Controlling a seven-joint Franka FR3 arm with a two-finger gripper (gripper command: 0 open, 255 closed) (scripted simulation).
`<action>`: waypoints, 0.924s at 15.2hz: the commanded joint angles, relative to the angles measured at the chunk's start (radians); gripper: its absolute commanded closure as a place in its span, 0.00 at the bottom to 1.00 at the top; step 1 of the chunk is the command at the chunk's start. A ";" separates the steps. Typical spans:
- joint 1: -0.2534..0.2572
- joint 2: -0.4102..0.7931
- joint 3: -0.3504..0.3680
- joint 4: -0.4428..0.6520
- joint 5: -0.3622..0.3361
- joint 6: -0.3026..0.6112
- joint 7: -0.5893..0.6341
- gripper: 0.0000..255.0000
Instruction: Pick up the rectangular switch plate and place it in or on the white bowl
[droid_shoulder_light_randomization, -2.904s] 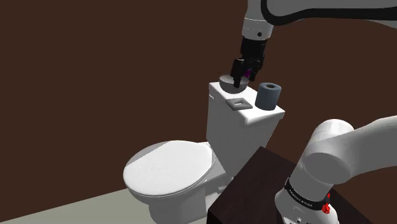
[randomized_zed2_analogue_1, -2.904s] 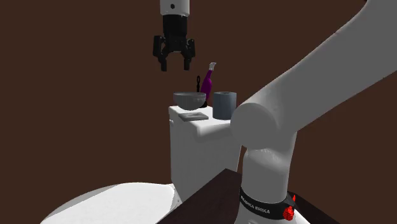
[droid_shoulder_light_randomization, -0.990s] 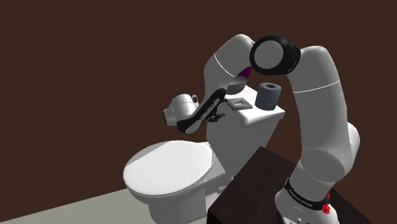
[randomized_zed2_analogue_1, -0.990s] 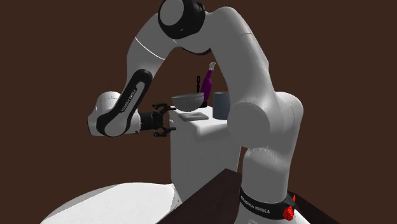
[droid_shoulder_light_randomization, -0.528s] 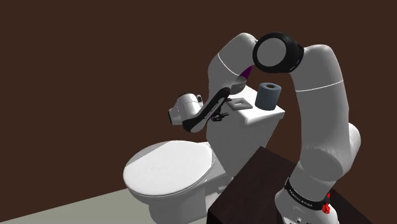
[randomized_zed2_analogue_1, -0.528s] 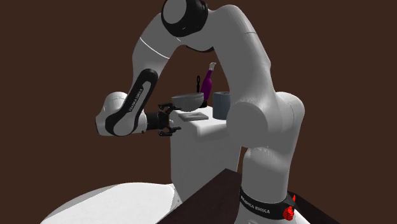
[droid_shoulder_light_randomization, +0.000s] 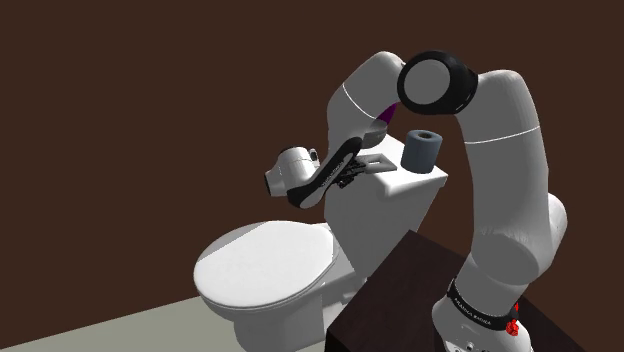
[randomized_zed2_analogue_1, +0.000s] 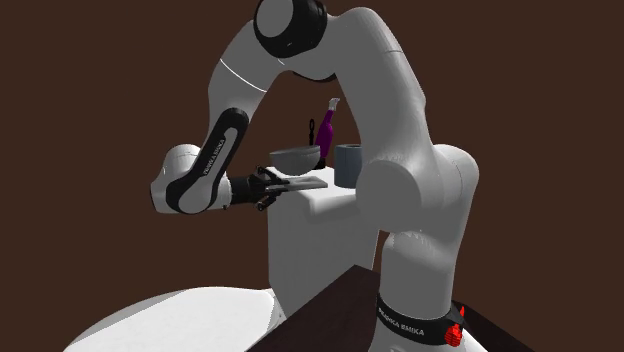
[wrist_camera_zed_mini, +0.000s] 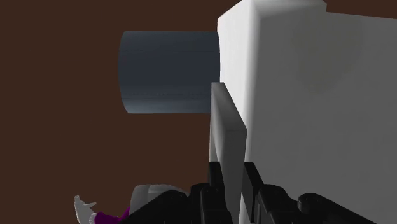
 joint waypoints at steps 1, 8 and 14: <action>0.000 0.000 0.000 0.000 0.000 0.000 0.000 1.00; -0.002 -0.023 0.003 -0.006 0.000 -0.005 -0.017 1.00; -0.006 -0.088 0.012 -0.017 -0.002 -0.021 -0.070 1.00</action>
